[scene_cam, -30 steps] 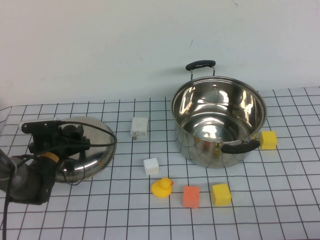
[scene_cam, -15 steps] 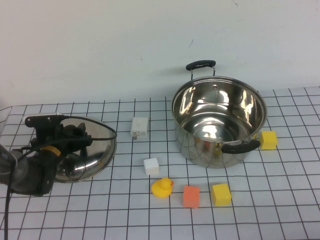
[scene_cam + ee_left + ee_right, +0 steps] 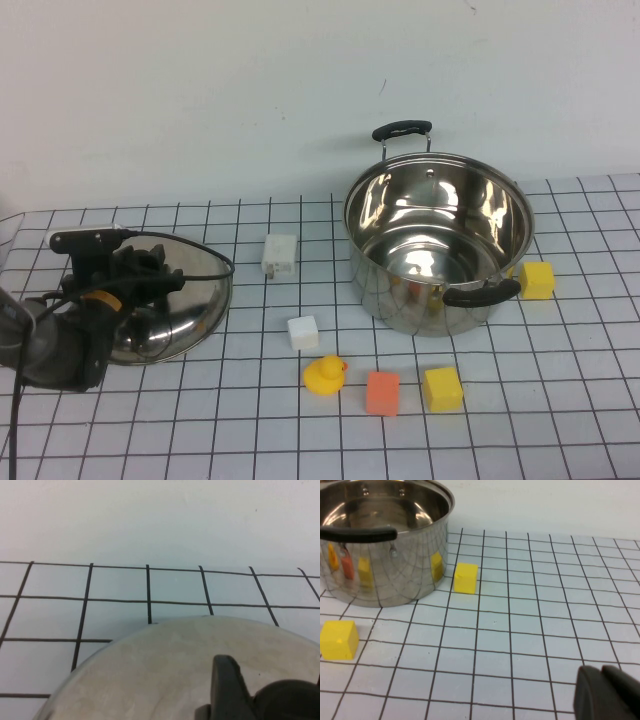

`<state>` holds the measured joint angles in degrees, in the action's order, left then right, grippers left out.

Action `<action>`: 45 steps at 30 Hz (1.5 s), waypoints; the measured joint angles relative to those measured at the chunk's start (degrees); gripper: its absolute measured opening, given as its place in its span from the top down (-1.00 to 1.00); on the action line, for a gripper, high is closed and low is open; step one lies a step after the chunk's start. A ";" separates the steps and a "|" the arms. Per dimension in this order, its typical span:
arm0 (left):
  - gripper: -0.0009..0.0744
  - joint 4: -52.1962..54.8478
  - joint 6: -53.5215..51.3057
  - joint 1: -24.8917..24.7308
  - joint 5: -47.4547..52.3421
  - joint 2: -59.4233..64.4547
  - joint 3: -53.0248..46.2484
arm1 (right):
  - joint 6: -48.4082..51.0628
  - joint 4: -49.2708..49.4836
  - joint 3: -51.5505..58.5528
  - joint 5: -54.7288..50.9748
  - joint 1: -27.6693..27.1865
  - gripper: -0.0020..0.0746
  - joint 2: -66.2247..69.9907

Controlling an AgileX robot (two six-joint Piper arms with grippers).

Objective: Cover the pot
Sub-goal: Pick up the pot lid, then place the pot lid on the pot

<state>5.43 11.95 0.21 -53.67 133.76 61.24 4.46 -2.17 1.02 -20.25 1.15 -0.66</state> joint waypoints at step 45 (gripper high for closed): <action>0.15 3.33 2.40 -30.36 26.39 -17.94 22.46 | 0.00 0.00 0.00 0.00 0.00 0.92 0.00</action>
<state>8.76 14.35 -30.14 -27.28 115.82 83.69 4.46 -2.17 1.02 -20.25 1.15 -0.66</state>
